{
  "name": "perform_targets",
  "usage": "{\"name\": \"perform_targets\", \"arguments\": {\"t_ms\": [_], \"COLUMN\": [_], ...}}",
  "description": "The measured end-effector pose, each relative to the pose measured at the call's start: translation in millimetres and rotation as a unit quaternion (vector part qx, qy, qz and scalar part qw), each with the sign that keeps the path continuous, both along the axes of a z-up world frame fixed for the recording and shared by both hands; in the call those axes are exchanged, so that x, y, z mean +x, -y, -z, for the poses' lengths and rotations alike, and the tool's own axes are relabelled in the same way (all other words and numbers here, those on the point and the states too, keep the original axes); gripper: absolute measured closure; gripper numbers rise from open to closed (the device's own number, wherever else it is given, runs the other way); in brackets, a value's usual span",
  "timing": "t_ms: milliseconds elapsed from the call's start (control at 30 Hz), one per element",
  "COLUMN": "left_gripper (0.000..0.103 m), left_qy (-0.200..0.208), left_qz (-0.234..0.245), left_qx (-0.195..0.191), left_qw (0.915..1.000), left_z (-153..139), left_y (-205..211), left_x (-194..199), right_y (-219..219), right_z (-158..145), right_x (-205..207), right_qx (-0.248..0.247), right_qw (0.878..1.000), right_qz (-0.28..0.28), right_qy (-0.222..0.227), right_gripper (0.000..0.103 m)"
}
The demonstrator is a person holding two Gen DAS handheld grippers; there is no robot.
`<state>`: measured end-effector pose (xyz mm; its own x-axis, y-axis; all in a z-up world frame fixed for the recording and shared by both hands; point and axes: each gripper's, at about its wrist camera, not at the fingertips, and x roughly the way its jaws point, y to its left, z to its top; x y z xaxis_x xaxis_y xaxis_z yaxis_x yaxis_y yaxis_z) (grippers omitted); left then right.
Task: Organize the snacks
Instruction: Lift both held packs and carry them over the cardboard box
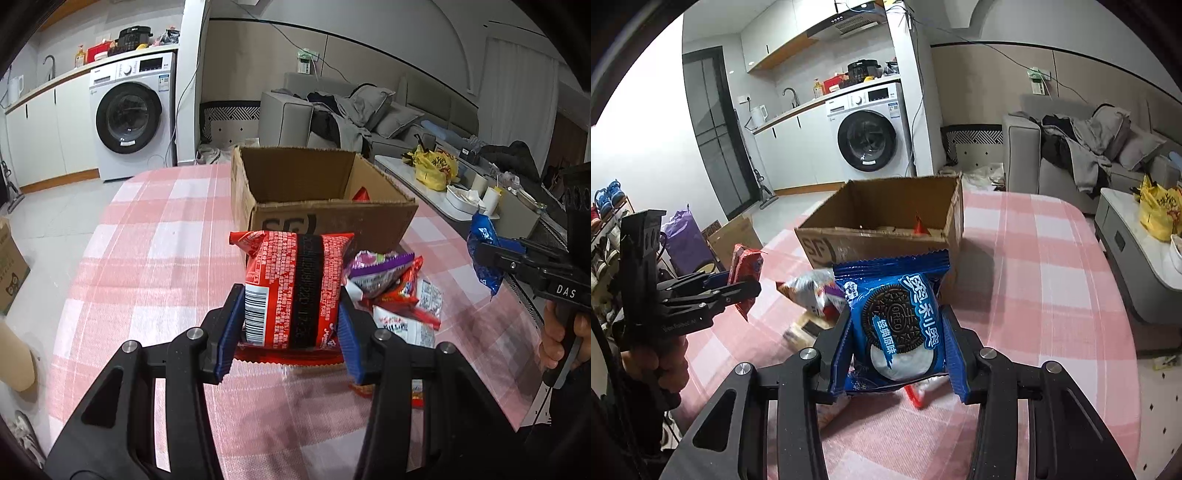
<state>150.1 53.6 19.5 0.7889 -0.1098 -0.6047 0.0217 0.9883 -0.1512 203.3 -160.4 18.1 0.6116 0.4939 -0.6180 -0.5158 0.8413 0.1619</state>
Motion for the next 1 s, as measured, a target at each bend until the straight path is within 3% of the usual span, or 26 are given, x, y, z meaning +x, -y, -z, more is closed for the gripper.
{"name": "perform_targets", "arguments": {"t_ms": [1000], "left_gripper": [0.059], "left_qy": [0.027], "left_qz": [0.005], "left_qx": [0.001], "left_qw": [0.9996], "left_z": [-37], "left_y": [11], "left_x": [62], "right_y": [-33], "right_z": [-22], "right_x": [51], "right_qx": [0.038], "right_qw": [0.999], "right_qz": [0.005], "right_qy": [0.010], "right_gripper": [0.058]}}
